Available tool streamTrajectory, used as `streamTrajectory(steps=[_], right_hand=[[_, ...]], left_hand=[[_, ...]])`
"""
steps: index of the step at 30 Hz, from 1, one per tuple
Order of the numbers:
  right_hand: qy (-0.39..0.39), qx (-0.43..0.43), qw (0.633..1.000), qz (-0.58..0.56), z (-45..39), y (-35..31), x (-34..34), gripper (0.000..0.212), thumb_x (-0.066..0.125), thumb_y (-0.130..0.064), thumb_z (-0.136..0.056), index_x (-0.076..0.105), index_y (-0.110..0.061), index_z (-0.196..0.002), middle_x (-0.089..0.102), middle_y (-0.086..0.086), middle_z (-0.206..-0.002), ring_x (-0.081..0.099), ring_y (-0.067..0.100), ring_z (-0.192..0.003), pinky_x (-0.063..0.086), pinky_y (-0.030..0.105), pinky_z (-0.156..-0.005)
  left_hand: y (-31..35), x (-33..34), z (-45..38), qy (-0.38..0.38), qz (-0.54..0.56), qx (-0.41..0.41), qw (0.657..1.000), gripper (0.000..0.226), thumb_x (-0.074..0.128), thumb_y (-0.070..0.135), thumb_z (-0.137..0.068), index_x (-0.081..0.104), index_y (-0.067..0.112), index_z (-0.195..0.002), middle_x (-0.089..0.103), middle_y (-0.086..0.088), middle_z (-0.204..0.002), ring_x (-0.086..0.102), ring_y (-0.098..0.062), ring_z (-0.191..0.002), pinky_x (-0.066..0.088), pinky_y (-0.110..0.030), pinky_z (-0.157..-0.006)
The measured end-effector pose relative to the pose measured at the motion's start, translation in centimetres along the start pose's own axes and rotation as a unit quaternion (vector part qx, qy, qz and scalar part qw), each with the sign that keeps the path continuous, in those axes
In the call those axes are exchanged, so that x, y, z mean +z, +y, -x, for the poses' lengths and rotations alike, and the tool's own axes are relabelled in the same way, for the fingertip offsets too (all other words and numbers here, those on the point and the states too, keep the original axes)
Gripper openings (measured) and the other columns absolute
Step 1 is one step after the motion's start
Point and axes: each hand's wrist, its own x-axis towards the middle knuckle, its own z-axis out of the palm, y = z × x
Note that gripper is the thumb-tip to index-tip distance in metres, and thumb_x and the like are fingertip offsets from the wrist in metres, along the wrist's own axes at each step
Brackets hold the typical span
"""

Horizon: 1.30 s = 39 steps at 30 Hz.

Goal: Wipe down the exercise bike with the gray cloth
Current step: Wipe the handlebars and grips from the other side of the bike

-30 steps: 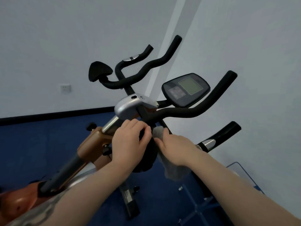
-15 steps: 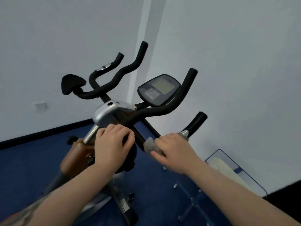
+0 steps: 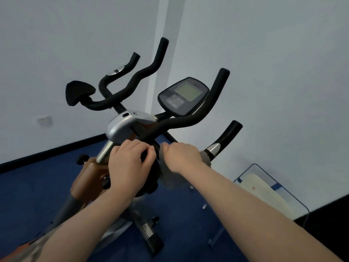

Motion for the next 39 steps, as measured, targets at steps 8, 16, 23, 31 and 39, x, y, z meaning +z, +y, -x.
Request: streamTrajectory(steps=[8,16,23,31,39], right_hand=[[0.085,-0.040,0.993,-0.070,3.2,0.2,1.4,0.039,0.022,-0.045,-0.103,0.040,-0.013,-0.114,0.061,0.008,-0.079,0.060,0.033,-0.073,0.029,0.037,-0.056],[0.010,0.028,0.980,-0.199,-1.9,-1.2,0.7,0.052,0.019,-0.049,-0.103,0.047,-0.010,-0.122,0.061,0.017,-0.118,0.057,0.036,-0.107,0.033,0.039,-0.074],[0.106,-0.094,0.989,-0.050,4.2,1.2,1.3,0.046,0.027,-0.050,-0.101,0.041,-0.016,-0.129,0.065,0.005,-0.095,0.063,0.032,-0.079,0.034,0.037,-0.060],[0.182,-0.026,0.982,0.042,4.8,4.5,-0.1,0.030,0.045,-0.028,-0.089,0.060,-0.014,-0.065,0.058,0.002,-0.056,0.055,0.025,-0.057,0.038,0.036,-0.062],[0.000,0.049,0.998,-0.041,-1.3,-1.0,-0.2,0.035,0.033,-0.016,-0.099,0.043,-0.009,-0.131,0.058,0.015,-0.122,0.057,0.036,-0.107,0.039,0.039,-0.070]], left_hand=[[-0.5,0.1,0.4,0.015,0.040,-0.018,0.999,0.034,0.044,0.036,-0.090,0.071,0.021,-0.076,0.066,0.010,-0.077,0.055,-0.012,-0.075,0.042,-0.036,-0.071],[-1.1,0.7,0.2,0.039,0.051,-0.029,0.998,0.031,0.043,0.034,-0.090,0.066,0.021,-0.075,0.061,0.011,-0.075,0.046,-0.006,-0.071,0.035,-0.028,-0.063],[-1.0,0.4,0.3,0.028,0.056,-0.040,0.997,0.028,0.042,0.036,-0.090,0.065,0.027,-0.077,0.061,0.015,-0.077,0.041,-0.001,-0.074,0.029,-0.023,-0.064],[-0.5,0.0,0.4,0.018,0.075,-0.056,0.995,0.033,0.042,0.037,-0.091,0.067,0.021,-0.078,0.063,0.010,-0.076,0.054,-0.009,-0.074,0.043,-0.031,-0.068],[-0.1,0.1,0.2,0.033,0.060,-0.063,0.996,0.034,0.042,0.038,-0.091,0.068,0.020,-0.077,0.062,0.008,-0.073,0.053,-0.010,-0.070,0.044,-0.032,-0.063]])
